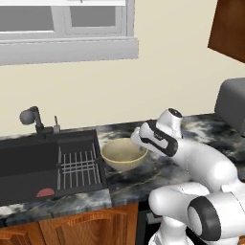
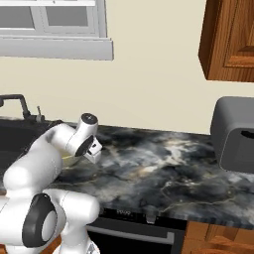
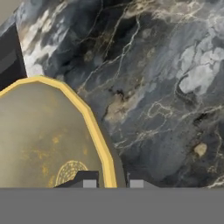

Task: Pick the cup and bowl from the counter and place them on the counter next to the sink.

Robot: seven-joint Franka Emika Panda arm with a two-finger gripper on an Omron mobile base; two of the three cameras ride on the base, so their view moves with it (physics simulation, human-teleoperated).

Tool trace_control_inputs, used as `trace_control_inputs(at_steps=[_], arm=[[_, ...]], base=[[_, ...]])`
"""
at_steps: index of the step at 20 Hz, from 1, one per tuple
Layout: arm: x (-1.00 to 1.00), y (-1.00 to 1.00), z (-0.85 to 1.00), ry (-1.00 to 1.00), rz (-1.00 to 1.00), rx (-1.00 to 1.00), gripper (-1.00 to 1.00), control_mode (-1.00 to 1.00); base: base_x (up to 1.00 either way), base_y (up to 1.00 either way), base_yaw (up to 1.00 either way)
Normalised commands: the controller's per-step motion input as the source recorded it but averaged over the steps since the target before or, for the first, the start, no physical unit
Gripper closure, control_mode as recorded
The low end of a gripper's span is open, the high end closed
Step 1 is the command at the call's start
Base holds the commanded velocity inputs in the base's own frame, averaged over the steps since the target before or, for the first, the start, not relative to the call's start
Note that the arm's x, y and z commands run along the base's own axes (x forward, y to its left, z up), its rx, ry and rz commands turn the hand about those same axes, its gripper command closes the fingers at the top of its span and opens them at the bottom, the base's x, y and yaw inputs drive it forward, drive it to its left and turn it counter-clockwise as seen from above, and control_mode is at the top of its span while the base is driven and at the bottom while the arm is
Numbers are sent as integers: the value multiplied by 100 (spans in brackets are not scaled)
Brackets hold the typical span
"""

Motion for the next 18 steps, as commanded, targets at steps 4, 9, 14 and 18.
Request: trace_control_inputs(at_steps=[4, 9, 14, 18], arm=[[52, 14, -14, 9, -3, 0, 100, -100], [36, 25, -21, 2, -4, 0, 100, -100], [3, 23, -30, 0, -3, 0, 100, -100], [0, 16, -40, 0, -2, 0, 100, -100]], base=[[0, 0, 0], [0, 0, 0], [0, 0, 0], [0, 0, 0]])
